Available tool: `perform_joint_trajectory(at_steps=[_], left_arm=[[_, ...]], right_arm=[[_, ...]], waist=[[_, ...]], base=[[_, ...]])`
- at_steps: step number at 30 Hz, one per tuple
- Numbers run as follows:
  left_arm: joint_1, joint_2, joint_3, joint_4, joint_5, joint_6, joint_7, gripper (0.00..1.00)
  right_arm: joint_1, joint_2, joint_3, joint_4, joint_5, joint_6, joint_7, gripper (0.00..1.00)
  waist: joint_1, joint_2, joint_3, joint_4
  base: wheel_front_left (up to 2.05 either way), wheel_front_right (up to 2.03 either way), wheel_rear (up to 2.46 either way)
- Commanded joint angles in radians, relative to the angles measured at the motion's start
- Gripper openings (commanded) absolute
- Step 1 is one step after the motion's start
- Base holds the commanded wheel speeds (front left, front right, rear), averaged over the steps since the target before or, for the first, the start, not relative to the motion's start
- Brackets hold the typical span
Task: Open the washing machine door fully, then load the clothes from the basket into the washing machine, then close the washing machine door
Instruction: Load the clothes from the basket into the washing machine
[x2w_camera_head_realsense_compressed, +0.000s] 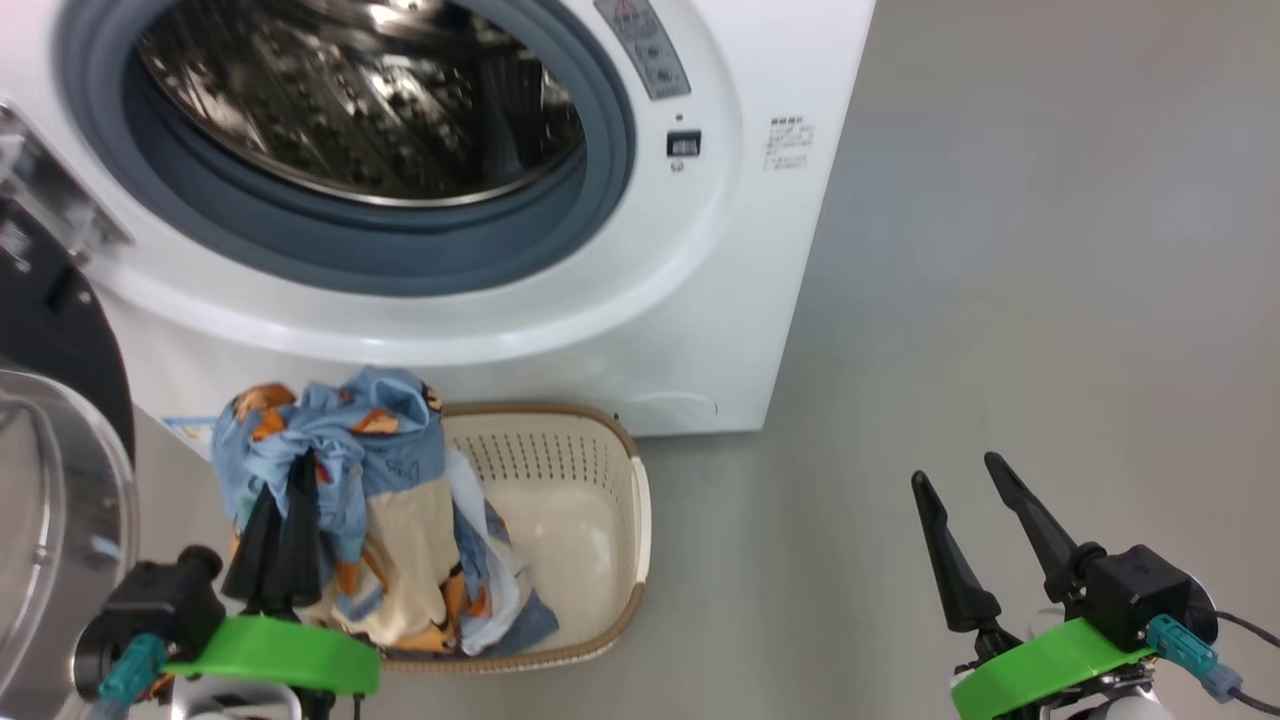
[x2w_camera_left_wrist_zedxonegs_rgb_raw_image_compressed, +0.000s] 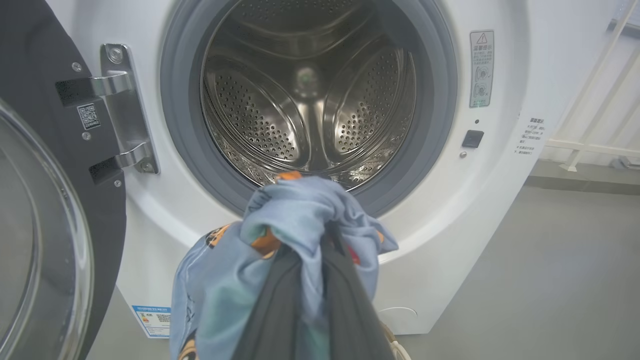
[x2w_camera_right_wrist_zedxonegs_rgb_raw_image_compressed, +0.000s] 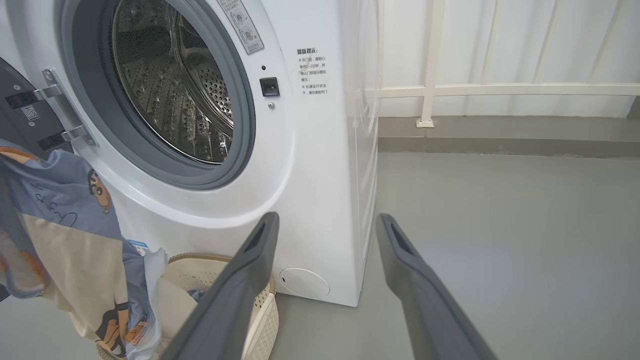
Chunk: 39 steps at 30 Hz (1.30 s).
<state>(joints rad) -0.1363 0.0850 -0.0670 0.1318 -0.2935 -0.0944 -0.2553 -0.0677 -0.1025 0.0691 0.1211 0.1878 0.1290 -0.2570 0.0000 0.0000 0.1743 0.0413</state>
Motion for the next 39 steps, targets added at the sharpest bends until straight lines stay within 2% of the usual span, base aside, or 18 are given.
perform_joint_trajectory(at_steps=[1,11,23,39], left_arm=[[0.005,0.015,0.041,-0.038,0.019,-0.007,-0.006,0.0],[0.083,-0.004,0.077,-0.104,0.044,-0.018,-0.006,0.0],[0.13,-0.015,0.112,-0.151,0.06,-0.023,-0.006,0.0],[0.115,-0.027,0.11,-0.136,0.056,-0.028,-0.006,0.0]], right_arm=[[0.005,-0.005,0.021,-0.027,0.007,0.002,-0.005,1.0],[0.032,-0.001,0.021,-0.043,-0.006,0.002,-0.005,1.0],[0.043,0.01,0.019,-0.052,-0.016,0.002,-0.005,1.0],[0.038,0.018,0.012,-0.062,-0.02,0.002,-0.005,1.0]], waist=[[0.0,0.0,-0.067,0.008],[0.0,0.0,-0.133,-0.008],[0.0,0.0,-0.155,-0.031],[0.0,0.0,-0.106,-0.033]], base=[[0.0,0.0,0.0],[0.0,0.0,0.0],[0.0,0.0,0.0],[0.0,0.0,0.0]])
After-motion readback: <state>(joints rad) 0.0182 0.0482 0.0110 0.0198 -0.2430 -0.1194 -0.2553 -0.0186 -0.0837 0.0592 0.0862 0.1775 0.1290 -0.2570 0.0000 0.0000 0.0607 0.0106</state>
